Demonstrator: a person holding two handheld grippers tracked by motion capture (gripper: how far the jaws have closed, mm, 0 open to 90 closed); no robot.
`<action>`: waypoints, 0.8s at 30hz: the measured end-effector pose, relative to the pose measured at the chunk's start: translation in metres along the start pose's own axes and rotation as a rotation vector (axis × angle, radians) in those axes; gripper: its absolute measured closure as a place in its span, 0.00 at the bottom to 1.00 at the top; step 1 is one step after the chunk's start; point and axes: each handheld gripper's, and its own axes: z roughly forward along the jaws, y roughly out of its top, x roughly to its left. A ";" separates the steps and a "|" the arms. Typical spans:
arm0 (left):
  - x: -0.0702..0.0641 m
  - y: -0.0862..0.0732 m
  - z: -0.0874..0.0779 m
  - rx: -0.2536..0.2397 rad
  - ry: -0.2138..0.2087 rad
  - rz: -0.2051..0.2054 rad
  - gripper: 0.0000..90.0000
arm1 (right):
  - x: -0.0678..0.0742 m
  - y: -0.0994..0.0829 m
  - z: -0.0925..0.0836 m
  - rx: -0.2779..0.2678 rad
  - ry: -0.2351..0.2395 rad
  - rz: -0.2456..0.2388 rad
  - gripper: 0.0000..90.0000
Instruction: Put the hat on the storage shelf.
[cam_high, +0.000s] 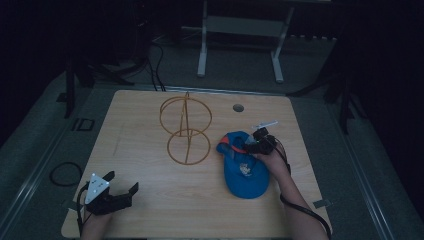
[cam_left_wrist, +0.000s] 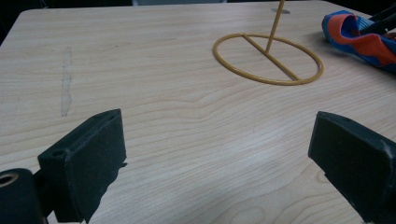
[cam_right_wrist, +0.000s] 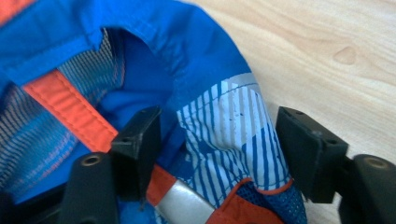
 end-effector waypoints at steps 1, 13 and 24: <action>0.000 0.000 0.000 0.000 0.001 0.000 0.05 | 0.001 -0.001 0.000 -0.008 -0.007 -0.014 0.40; 0.000 0.000 0.000 0.003 0.008 0.000 0.05 | 0.020 0.000 -0.004 0.000 0.020 -0.111 0.96; -0.003 0.001 0.001 0.020 0.009 0.021 0.05 | 0.025 0.005 -0.042 -0.105 0.021 -0.108 0.98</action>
